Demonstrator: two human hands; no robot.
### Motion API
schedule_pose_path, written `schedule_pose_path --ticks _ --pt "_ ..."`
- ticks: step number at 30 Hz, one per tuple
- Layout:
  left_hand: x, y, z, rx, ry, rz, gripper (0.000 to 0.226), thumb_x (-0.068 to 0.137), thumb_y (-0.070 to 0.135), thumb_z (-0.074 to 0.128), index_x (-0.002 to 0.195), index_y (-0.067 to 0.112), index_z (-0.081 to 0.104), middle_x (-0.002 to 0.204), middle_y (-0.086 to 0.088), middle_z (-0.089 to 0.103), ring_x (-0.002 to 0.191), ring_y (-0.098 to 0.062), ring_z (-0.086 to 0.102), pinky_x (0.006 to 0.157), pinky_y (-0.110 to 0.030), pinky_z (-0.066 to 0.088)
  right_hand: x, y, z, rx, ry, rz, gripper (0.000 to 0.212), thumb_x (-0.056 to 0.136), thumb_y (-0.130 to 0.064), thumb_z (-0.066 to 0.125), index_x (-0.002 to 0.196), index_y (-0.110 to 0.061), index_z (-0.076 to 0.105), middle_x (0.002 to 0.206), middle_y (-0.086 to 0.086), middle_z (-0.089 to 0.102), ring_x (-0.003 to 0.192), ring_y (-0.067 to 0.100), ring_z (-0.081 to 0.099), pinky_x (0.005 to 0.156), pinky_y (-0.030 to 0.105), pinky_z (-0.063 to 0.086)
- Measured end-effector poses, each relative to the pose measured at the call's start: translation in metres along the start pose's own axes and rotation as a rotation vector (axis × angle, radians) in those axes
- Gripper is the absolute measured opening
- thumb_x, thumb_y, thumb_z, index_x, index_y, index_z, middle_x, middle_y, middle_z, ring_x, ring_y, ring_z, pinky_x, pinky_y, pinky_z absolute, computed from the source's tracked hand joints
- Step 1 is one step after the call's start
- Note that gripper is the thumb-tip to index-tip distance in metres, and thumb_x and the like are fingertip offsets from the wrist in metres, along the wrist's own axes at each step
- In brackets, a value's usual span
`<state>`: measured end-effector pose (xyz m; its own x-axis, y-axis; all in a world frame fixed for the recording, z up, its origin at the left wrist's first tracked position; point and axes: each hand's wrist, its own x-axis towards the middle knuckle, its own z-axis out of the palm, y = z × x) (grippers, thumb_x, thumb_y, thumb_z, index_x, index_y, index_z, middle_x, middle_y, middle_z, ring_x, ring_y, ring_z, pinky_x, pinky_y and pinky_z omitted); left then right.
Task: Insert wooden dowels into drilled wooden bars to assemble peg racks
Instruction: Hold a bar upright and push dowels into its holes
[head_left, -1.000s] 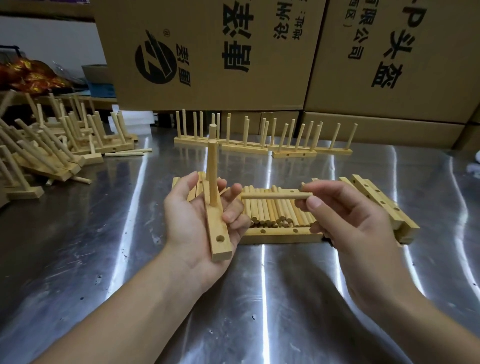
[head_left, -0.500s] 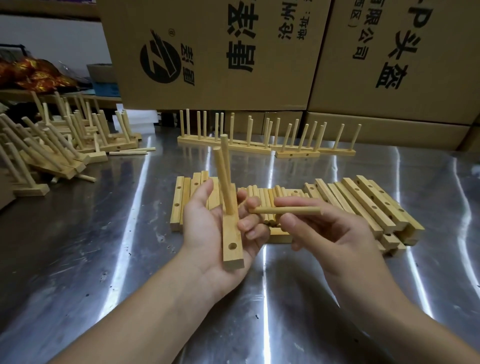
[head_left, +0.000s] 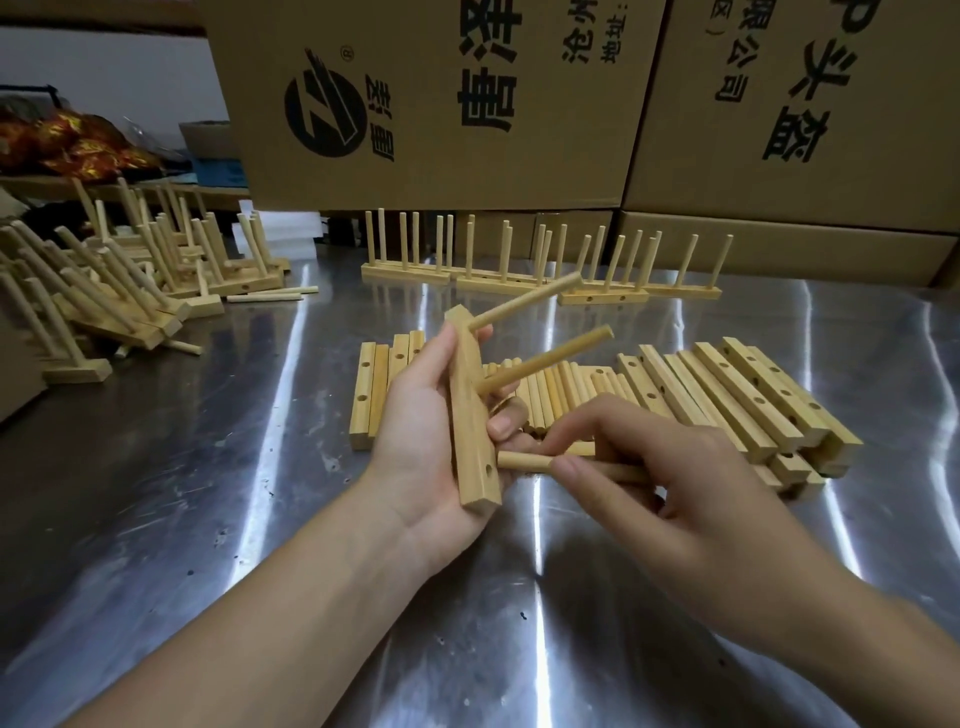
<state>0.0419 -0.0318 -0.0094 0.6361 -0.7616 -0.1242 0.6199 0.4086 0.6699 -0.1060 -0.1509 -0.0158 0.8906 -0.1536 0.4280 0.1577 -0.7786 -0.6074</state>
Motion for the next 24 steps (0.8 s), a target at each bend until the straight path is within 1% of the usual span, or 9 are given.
schedule_pose_path --ticks 2,5,7,9,12,17,18,22,24 --pt "0.001 -0.001 0.0 0.015 -0.009 0.008 0.039 0.106 0.051 0.052 0.129 0.021 0.063 0.073 0.0 0.049 0.055 -0.012 0.037 0.048 -0.024 0.031 0.0 -0.001 0.0 -0.028 -0.009 -0.029 0.008 0.107 -0.038 0.062 0.109 -0.032 0.067 0.065 -0.001 0.056 0.058 0.02 0.05 0.052 0.025 0.034" --pt "0.002 -0.002 0.0 0.026 -0.022 0.011 0.043 0.106 0.052 0.052 0.134 0.021 0.062 0.072 -0.001 0.047 0.054 -0.012 0.037 0.048 -0.024 0.031 0.002 -0.004 -0.001 -0.092 -0.001 -0.058 0.007 0.106 -0.039 0.064 0.107 -0.033 0.068 0.07 -0.02 0.06 0.061 0.013 0.054 0.056 0.013 0.033" --pt "0.003 -0.003 -0.001 0.055 -0.035 0.011 0.04 0.105 0.053 0.052 0.125 0.021 0.063 0.07 0.0 0.046 0.052 -0.012 0.038 0.05 -0.024 0.03 0.002 -0.007 -0.001 -0.139 -0.004 -0.085 0.008 0.104 -0.038 0.065 0.109 -0.033 0.07 0.081 -0.035 0.061 0.069 0.001 0.06 0.061 0.008 0.037" --pt "0.003 -0.004 0.0 0.093 -0.049 0.01 0.038 0.105 0.055 0.05 0.11 0.02 0.064 0.067 0.001 0.045 0.051 -0.012 0.037 0.052 -0.026 0.027 0.002 -0.009 0.0 -0.163 -0.009 -0.096 0.013 0.104 -0.038 0.064 0.113 -0.033 0.072 0.098 -0.041 0.063 0.084 -0.008 0.066 0.07 0.01 0.044" --pt "0.003 -0.004 0.0 0.1 -0.05 0.007 0.043 0.106 0.056 0.049 0.095 0.019 0.067 0.066 0.0 0.042 0.05 -0.012 0.035 0.05 -0.025 0.026 0.002 -0.011 -0.002 -0.236 -0.021 -0.086 0.021 0.105 -0.044 0.059 0.12 -0.037 0.072 0.105 -0.037 0.067 0.087 -0.007 0.067 0.07 0.023 0.053" --pt "0.003 -0.004 0.0 0.032 -0.096 0.03 0.036 0.108 0.054 0.045 0.118 0.023 0.06 0.067 0.0 0.041 0.052 -0.012 0.032 0.048 -0.024 0.028 0.002 -0.013 -0.005 -0.341 -0.06 -0.103 0.029 0.107 -0.05 0.052 0.127 -0.04 0.071 0.102 -0.024 0.072 0.081 -0.001 0.066 0.065 0.03 0.054" --pt "0.003 -0.004 0.0 0.017 -0.116 0.023 0.037 0.108 0.054 0.045 0.115 0.023 0.063 0.068 0.0 0.041 0.051 -0.012 0.032 0.047 -0.024 0.029 0.002 -0.014 -0.005 -0.359 -0.067 -0.107 0.029 0.106 -0.051 0.052 0.125 -0.04 0.071 0.101 -0.023 0.073 0.079 0.0 0.066 0.063 0.031 0.054" --pt "0.001 -0.004 -0.001 0.113 -0.175 0.01 0.06 0.107 0.06 0.044 0.073 0.024 0.077 0.064 -0.001 0.04 0.048 -0.012 0.035 0.044 -0.023 0.036 0.003 -0.012 -0.005 -0.383 -0.076 -0.118 0.025 0.105 -0.052 0.055 0.115 -0.036 0.072 0.096 -0.021 0.074 0.075 0.002 0.066 0.061 0.034 0.055" --pt "0.0 -0.005 -0.002 0.187 -0.197 0.027 0.059 0.105 0.064 0.043 0.075 0.024 0.073 0.066 0.0 0.041 0.049 -0.012 0.034 0.047 -0.024 0.037 0.003 -0.01 -0.004 -0.366 -0.079 -0.129 0.026 0.106 -0.052 0.055 0.109 -0.033 0.073 0.089 -0.018 0.073 0.073 0.005 0.067 0.06 0.036 0.054"
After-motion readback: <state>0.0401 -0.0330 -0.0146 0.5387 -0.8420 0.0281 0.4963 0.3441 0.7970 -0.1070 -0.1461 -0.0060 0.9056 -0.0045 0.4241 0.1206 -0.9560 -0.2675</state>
